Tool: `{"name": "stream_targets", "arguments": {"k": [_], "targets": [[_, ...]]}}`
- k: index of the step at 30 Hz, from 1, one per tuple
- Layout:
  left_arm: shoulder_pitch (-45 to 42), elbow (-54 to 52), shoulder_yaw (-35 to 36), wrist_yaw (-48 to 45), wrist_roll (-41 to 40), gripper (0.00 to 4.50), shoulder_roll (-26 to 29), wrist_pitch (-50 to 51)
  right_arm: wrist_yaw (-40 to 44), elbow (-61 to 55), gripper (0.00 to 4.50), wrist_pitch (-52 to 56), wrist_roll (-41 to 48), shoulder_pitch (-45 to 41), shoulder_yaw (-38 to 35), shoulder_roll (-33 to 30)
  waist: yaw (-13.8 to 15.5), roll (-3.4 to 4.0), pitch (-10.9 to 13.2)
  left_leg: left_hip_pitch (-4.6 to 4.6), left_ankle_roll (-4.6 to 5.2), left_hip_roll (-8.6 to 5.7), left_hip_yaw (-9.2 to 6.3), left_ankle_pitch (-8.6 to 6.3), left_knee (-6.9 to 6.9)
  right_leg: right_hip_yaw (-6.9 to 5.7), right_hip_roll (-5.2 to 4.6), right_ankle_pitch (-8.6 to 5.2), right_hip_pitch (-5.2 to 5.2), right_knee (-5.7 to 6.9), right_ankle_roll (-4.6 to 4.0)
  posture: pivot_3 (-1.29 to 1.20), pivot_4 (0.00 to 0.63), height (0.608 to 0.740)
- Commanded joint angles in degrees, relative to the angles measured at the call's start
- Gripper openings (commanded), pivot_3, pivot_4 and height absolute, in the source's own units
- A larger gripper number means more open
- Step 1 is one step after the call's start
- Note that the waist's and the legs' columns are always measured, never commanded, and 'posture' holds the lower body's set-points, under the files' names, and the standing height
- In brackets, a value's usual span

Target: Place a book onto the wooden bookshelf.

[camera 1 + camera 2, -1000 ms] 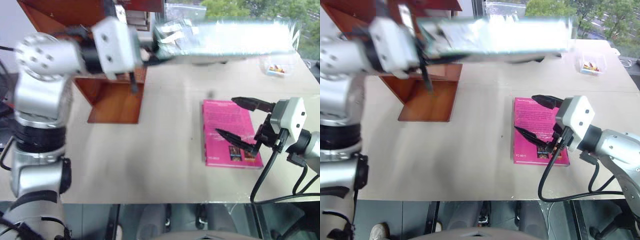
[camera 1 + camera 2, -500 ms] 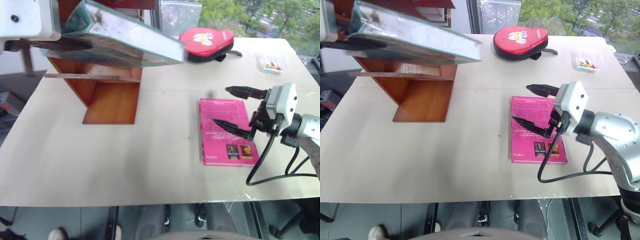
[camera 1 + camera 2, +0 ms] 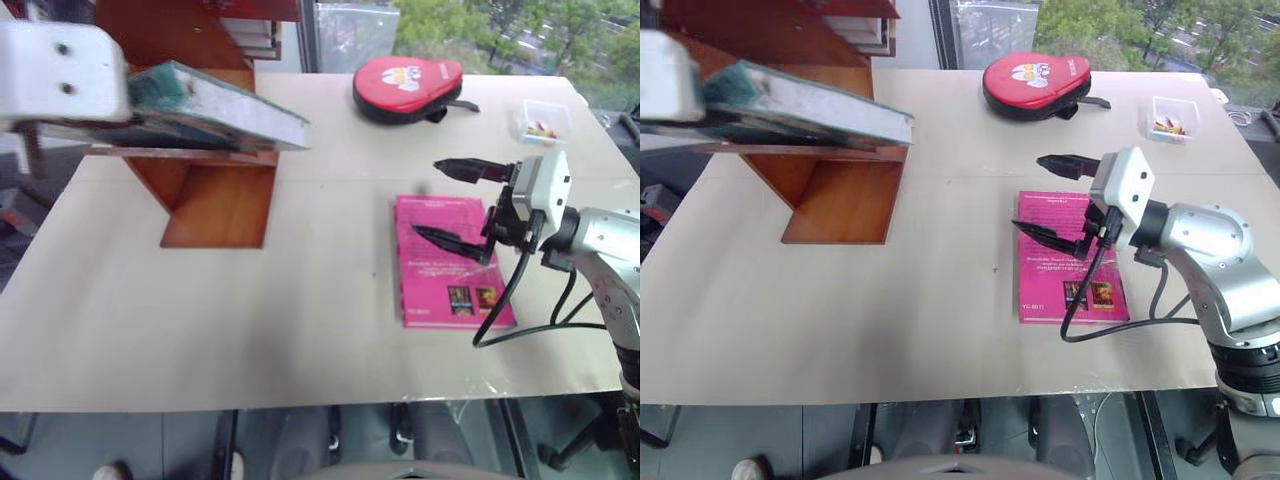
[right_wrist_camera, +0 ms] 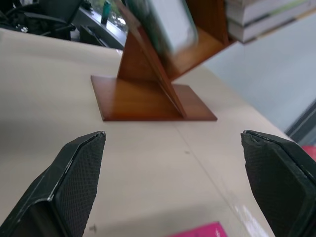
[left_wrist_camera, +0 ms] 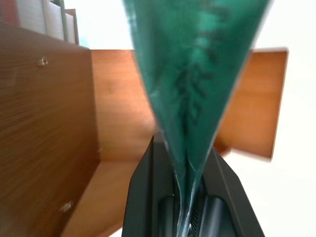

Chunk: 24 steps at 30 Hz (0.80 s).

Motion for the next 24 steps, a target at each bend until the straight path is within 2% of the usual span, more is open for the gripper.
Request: {"name": "stream_targets", "arguments": {"k": [1, 5, 6, 12, 16, 20, 22, 24], "targets": [[1.21, -1.15, 2.66, 1.30, -0.96, 2.05, -0.02, 4.65, -0.31, -3.09, 4.50, 0.84, 0.87, -0.89, -1.12, -0.43, 0.01, 0.00, 0.00, -0.01, 0.00, 0.00, 0.04, 0.00, 0.00, 0.05, 0.00, 0.00, -0.04, 0.01, 0.00, 0.00, 0.150, 0.740], [0.36, -2.24, 4.48, 4.04, -3.07, 4.12, -3.19, 6.08, -0.81, -4.31, 4.50, 2.74, 1.99, -1.46, -1.74, -0.56, 0.17, -0.03, 0.02, -0.22, 0.00, 0.00, 0.15, 0.00, 0.00, 0.15, 0.02, 0.01, -0.30, 0.07, -0.03, 0.00, 0.150, 0.740], [0.58, -2.94, 5.09, 3.84, -3.89, 4.46, -3.45, 6.03, -0.58, -4.45, 4.50, 2.86, 2.19, -1.14, -2.21, -0.82, 0.17, -0.04, 0.02, -0.28, 0.01, 0.00, 0.15, 0.00, 0.00, 0.15, 0.02, 0.03, -0.35, 0.08, -0.05, 0.00, 0.150, 0.740], [5.10, -3.70, 13.37, 4.90, -9.16, 4.46, -4.01, 12.15, -0.04, -5.24, 4.50, 4.99, 3.70, -0.48, -4.26, -2.86, 0.08, -0.04, 0.02, -0.30, 0.01, -0.01, 0.28, -0.01, -0.01, 0.23, 0.01, 0.10, -0.43, 0.08, -0.17, 0.00, 0.150, 0.740], [0.54, -8.42, 17.81, 7.32, -21.85, 4.46, -9.71, 24.37, 1.06, -4.54, 4.50, 5.15, 4.64, 0.50, -6.78, -4.50, 0.26, -0.12, 0.01, -0.26, 0.01, 0.04, 0.29, -0.01, 0.02, 0.25, 0.02, 0.01, -0.44, 0.18, -0.02, 0.00, 0.150, 0.740], [-2.28, -10.25, 27.18, 10.08, -45.27, 4.46, -18.70, 40.86, -1.94, -6.70, 4.50, 7.99, 4.16, 1.64, -6.89, -5.24, 0.14, -0.14, 0.00, -0.26, 0.02, -0.05, 0.24, -0.01, 0.22, 0.28, -0.12, 0.04, -0.42, 0.37, -0.06, 0.00, 0.150, 0.740], [-0.51, -13.00, 28.69, 16.01, -53.18, 4.46, -25.06, 44.48, -3.21, -7.59, 4.50, 9.66, 4.87, 3.46, -8.37, -5.46, 0.07, -0.14, 0.00, -0.20, 0.02, -0.05, 0.23, -0.01, 0.28, 0.32, -0.16, 0.13, -0.42, 0.52, -0.23, 0.00, 0.150, 0.740], [1.69, -16.31, 27.63, 23.36, -57.16, 4.46, -31.62, 44.97, -3.85, -8.22, 4.50, 10.74, 5.29, 5.98, -10.12, -5.89, 0.20, -0.06, -0.04, -0.11, 0.01, -0.04, 0.20, 0.00, 0.37, 0.35, -0.19, 0.14, -0.34, 0.61, -0.25, 0.00, 0.150, 0.740]]}}
